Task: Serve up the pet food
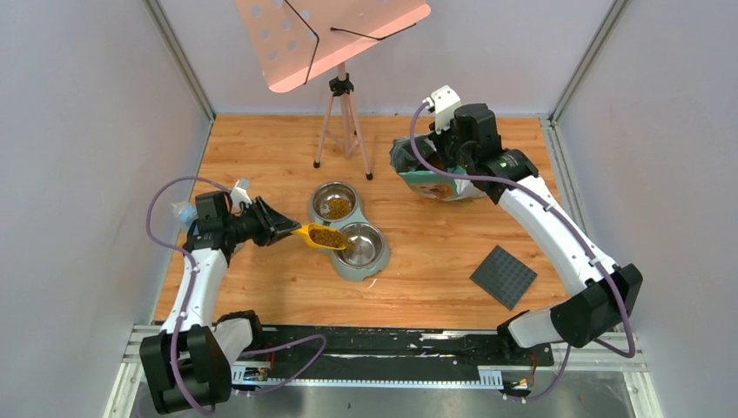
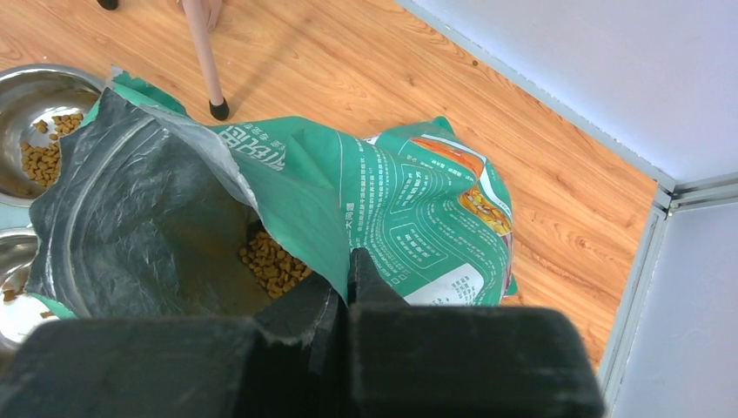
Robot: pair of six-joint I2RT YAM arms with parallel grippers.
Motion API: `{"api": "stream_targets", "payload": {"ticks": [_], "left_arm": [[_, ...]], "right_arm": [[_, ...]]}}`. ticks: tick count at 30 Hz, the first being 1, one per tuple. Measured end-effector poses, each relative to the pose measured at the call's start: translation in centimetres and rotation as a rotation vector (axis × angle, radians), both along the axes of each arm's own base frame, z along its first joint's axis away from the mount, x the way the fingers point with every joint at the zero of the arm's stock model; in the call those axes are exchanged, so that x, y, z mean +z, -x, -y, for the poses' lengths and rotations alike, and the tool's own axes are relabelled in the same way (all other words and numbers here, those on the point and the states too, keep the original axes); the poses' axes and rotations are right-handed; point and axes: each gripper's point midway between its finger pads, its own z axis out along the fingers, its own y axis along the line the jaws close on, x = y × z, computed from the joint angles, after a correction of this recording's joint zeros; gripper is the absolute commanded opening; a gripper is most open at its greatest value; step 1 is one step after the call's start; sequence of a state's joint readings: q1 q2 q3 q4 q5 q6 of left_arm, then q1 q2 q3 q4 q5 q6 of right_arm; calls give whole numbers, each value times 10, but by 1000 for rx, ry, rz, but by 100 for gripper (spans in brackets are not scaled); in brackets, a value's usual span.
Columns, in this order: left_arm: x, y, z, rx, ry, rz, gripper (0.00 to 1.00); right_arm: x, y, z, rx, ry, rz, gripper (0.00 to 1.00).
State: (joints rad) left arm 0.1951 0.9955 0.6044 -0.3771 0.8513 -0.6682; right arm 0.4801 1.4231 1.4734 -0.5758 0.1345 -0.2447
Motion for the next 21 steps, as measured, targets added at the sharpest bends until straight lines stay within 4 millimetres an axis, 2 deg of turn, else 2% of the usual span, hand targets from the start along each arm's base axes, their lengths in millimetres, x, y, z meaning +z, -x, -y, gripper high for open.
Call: {"api": "stream_targets", "payload": {"ticks": [6,12,21], "left_arm": [[9,-2,5,-41,-45,10,0],[27,-12,13,-99,-84,45,0],[35,-16,25,-199,-150,65,0]], "right_arm": [[4,-1,5,-8,-9,13,0],[4,0,9,-17,-24,18,0],[7,1,15,-30,-48,35,0]]}}
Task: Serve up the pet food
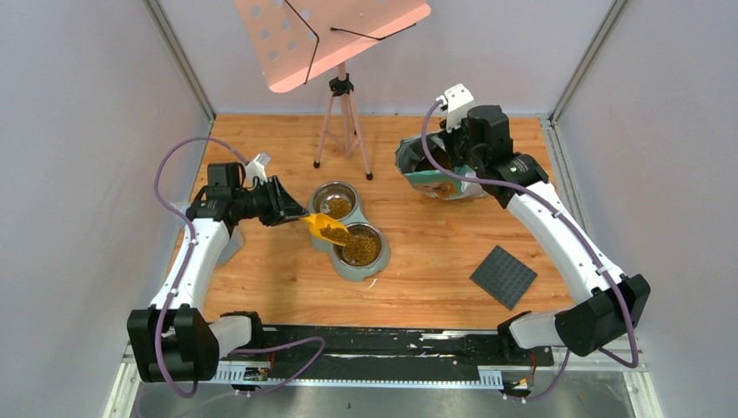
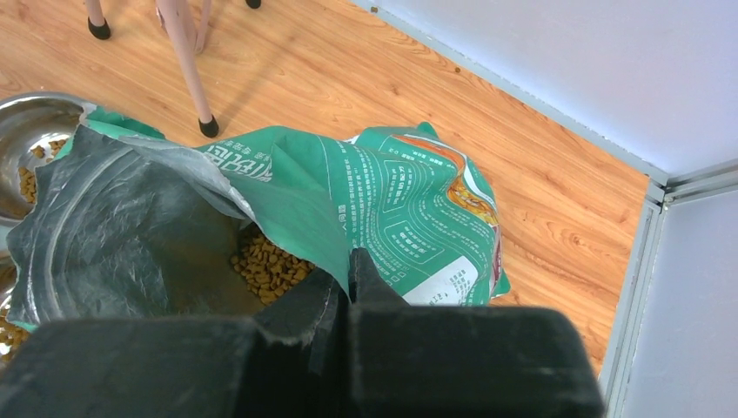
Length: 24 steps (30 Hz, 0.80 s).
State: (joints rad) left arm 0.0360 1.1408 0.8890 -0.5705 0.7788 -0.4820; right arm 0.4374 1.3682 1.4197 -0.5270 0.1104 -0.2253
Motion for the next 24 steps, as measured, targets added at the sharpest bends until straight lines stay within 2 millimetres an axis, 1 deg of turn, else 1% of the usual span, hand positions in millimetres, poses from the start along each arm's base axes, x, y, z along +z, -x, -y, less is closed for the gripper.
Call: {"api": "stream_targets", "payload": {"ticks": [4,9,11,16,20,24], "left_arm": [[3,1,5,-48,-43,13,0],[7,7,13,-137,-111,57,0],[6,10,12,-159,-136,67,0],[-1,16,3,-171,-211,76,0],[8,22,-1,-176,-246,128,0],[31,27,-8,-189,-304,228,0]], "right_arm": [[2,-2,3,-11,-13,8,0],[2,-1,4,-10,-25,7,0],[2,-1,4,-10,-26,8,0],[4,1,6,-12,-29,12,0],[6,3,7,-9,-30,15,0],[4,5,5,3,-32,6,0]]}}
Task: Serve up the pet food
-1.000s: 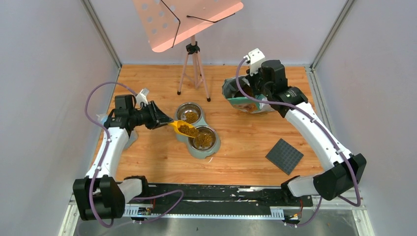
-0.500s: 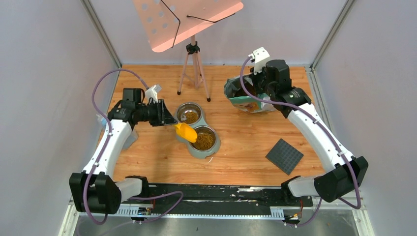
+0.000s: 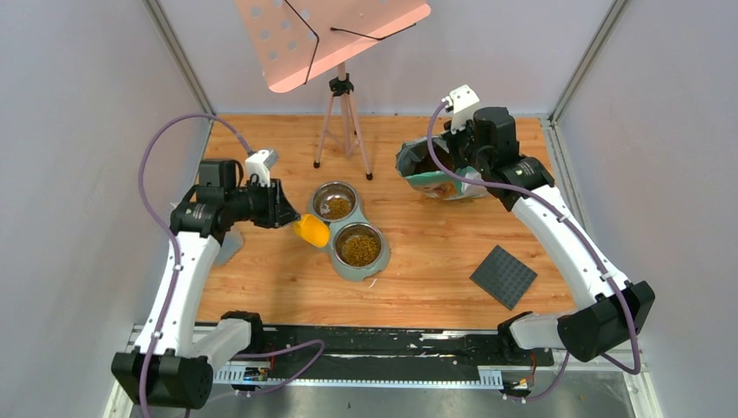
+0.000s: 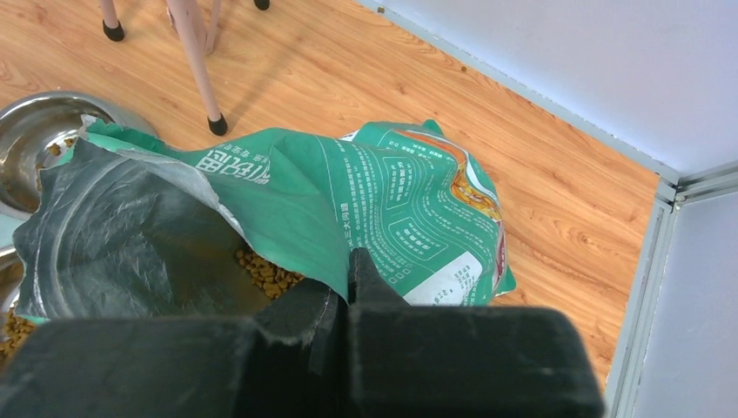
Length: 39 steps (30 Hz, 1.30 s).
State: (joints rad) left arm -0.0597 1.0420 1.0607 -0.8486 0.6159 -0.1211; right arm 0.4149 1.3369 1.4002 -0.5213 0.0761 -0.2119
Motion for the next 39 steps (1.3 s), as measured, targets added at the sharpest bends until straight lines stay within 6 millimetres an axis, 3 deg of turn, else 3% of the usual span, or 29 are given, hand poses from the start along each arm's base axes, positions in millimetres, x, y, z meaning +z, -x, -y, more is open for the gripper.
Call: {"api": "stream_targets", "payload": {"ticks": [4,9,17,21,27,31,36,39], "left_arm": [[25,9,-12,-15,-83,160,0],[53,37,-19,-93,-171,371,0],[155,86,16,-461,-131,761,0],[175,82,55,-710,-48,779,0],[159,73,125,-965,14,748,0],[179,58,158,-935,71,866,0],[215,34,184,-814,129,1012,0],[221,17,200,-740,123,1045,0]], "right_arm": [[0,3,0,12,-1,-7,0],[-1,7,0,30,0,-16,0],[-5,12,-5,70,0,-38,0],[-7,16,-8,90,-3,-54,0],[-7,23,-7,107,2,-63,0],[-6,32,-3,116,19,-73,0],[-2,41,2,129,48,-65,0],[2,42,3,131,57,-65,0]]}}
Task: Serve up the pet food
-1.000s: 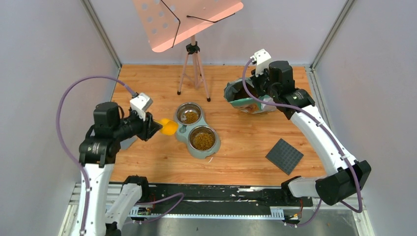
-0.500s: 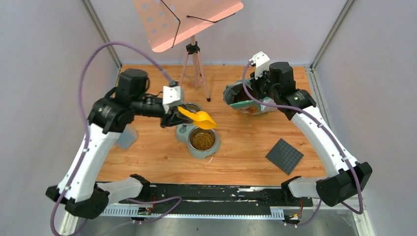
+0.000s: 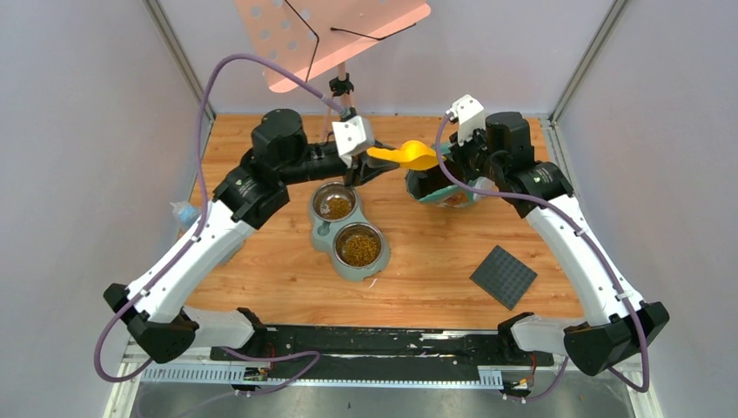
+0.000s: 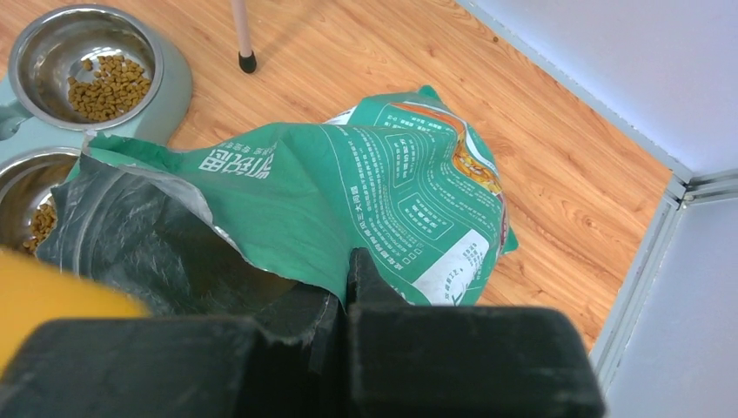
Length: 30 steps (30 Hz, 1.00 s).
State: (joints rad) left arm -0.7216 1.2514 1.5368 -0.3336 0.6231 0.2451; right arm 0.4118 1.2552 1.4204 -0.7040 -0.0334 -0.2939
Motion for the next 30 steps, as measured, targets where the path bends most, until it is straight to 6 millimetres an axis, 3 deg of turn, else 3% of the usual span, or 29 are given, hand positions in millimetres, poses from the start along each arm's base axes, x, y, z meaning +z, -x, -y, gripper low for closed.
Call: {"api": "stream_targets", "payload": {"ticks": [3,9,14,17,23,30], "left_arm": [[-11,-16,16,57,-8,-30,0],[-56,-44,41,161,-87,-111,0],[-76,-62,48,292,-112,-182,0],[-88,-86,55,429,-101,-288,0],[-134,-113,65,622,-66,-521,0],[-178,-131,67,767,-28,-665,0]], "right_arm": [[6,-1,1,-12,-3,10,0],[11,-8,3,-65,-14,32,0],[15,-17,-1,-82,-12,72,0],[10,-22,-7,-70,-5,111,0],[2,-24,-24,-16,9,165,0],[-3,-24,-37,3,25,169,0]]}}
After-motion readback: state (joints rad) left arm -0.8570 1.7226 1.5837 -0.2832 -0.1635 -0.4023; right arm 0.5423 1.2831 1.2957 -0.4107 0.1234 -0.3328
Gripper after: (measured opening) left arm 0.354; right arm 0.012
